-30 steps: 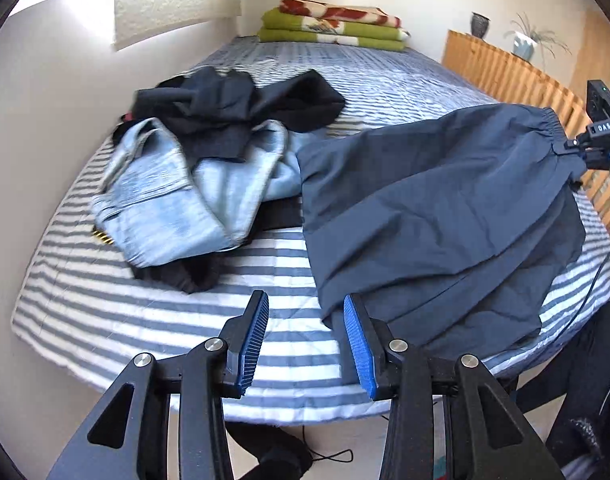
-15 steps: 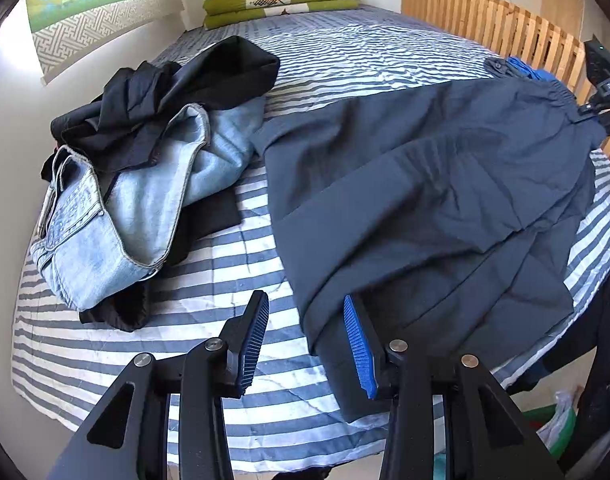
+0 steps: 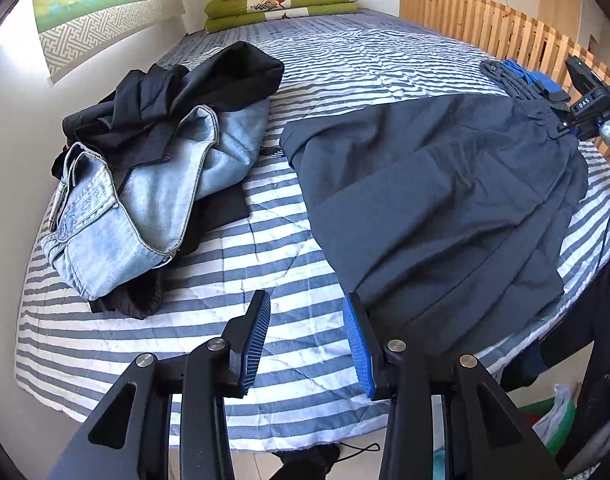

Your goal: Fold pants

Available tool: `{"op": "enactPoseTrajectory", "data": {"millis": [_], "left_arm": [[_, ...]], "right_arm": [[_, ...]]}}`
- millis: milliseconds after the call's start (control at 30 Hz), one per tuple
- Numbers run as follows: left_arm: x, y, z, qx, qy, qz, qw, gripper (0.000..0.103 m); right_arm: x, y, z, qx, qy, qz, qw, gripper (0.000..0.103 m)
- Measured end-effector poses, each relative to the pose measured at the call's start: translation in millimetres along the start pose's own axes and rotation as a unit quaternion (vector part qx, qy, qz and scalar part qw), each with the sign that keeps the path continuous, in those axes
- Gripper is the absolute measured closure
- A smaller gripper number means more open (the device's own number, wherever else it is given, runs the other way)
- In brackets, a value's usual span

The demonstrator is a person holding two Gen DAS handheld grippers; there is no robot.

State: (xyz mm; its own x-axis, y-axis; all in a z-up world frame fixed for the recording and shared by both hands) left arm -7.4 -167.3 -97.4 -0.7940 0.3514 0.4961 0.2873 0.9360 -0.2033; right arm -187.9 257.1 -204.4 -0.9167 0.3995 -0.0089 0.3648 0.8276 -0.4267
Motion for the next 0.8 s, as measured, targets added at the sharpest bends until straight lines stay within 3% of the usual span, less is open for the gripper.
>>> {"op": "enactPoseTrajectory", "data": {"millis": [67, 167, 267, 367, 533, 700, 800], "left_arm": [[-1, 6, -4, -0.006, 0.007, 0.005, 1.0000, 0.064], [-1, 16, -8, -0.014, 0.015, 0.019, 0.9996, 0.064], [2, 23, -4, -0.020, 0.019, 0.033, 0.9991, 0.064], [3, 24, 8, -0.033, 0.015, 0.027, 0.9990, 0.064], [-4, 27, 14, -0.050, 0.018, 0.011, 0.9985, 0.064], [-13, 22, 17, -0.068, 0.022, -0.012, 0.9974, 0.064], [-12, 22, 19, -0.069, 0.026, -0.002, 0.9973, 0.064]], "right_arm": [[-4, -12, -9, -0.056, 0.027, -0.038, 0.997, 0.075], [-14, -27, -42, -0.121, 0.109, -0.078, 0.984, 0.071], [-25, -47, -75, -0.110, 0.161, -0.108, 0.975, 0.071], [-40, -97, -80, -0.041, 0.141, -0.177, 0.973, 0.071], [-73, -226, -21, 0.026, 0.078, -0.323, 0.943, 0.065], [-79, -328, 75, 0.018, 0.017, -0.393, 0.919, 0.064], [-82, -353, 123, -0.011, -0.016, -0.418, 0.908, 0.061]]}}
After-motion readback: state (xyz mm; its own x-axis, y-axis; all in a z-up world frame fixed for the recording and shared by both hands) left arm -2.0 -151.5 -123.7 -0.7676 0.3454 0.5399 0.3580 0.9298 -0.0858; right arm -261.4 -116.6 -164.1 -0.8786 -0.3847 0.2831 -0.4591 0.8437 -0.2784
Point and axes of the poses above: each gripper's, at about its wrist camera, not at the fingertips, and z roughly the way its jaws point, y to its right, x to its top, the point moved 3 cm from there along z, roughly the way its jaws point, and after that the axes turned 14 degrees about z, right-handed, at the moved point
